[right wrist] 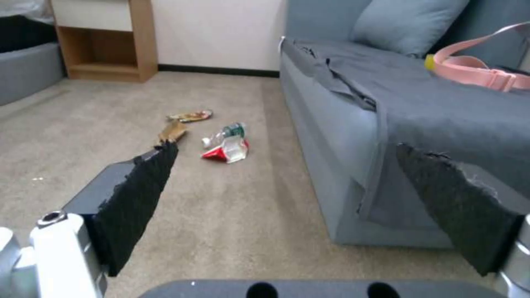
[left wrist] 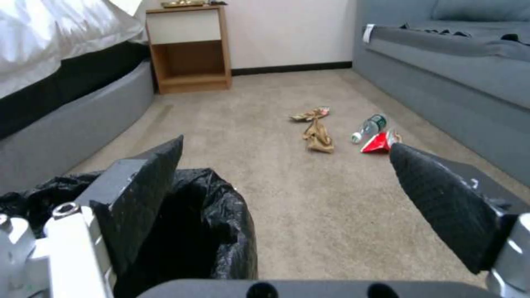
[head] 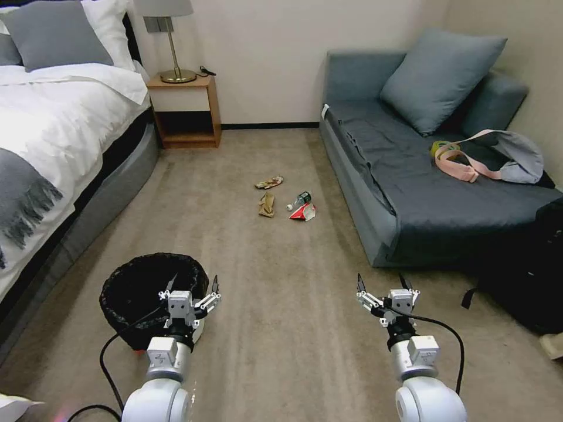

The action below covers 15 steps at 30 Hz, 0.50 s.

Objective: Pick up the trash bin, then pick up the garbage on the floor and place it into the trash bin.

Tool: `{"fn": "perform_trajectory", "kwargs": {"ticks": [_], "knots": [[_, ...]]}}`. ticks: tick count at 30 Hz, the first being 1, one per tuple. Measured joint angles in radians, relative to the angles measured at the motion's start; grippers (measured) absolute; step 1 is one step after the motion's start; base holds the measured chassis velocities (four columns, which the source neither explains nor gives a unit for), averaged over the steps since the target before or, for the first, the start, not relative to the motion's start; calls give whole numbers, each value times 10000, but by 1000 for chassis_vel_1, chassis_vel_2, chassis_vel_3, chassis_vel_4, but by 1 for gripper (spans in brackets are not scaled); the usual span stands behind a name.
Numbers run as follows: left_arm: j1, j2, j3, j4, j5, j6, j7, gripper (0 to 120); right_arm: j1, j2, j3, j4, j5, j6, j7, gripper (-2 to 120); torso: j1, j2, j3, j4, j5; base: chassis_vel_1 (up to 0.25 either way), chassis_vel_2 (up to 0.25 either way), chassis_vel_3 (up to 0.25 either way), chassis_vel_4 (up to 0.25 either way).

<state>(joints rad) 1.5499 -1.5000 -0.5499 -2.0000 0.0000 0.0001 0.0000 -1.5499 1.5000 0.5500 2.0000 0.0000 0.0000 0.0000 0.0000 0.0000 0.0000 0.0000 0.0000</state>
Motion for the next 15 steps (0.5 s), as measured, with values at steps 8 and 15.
{"fn": "perform_trajectory", "kwargs": {"ticks": [8, 15], "knots": [[0, 0, 0, 0, 0, 0, 0, 100, 0, 0, 0, 0, 0, 0, 0, 100, 0, 0, 0, 0, 0, 0, 0, 0, 0], [0, 0, 0, 0, 0, 0, 0, 100, 0, 0, 0, 0, 0, 0, 0, 100, 0, 0, 0, 0, 0, 0, 0, 0, 0]]}}
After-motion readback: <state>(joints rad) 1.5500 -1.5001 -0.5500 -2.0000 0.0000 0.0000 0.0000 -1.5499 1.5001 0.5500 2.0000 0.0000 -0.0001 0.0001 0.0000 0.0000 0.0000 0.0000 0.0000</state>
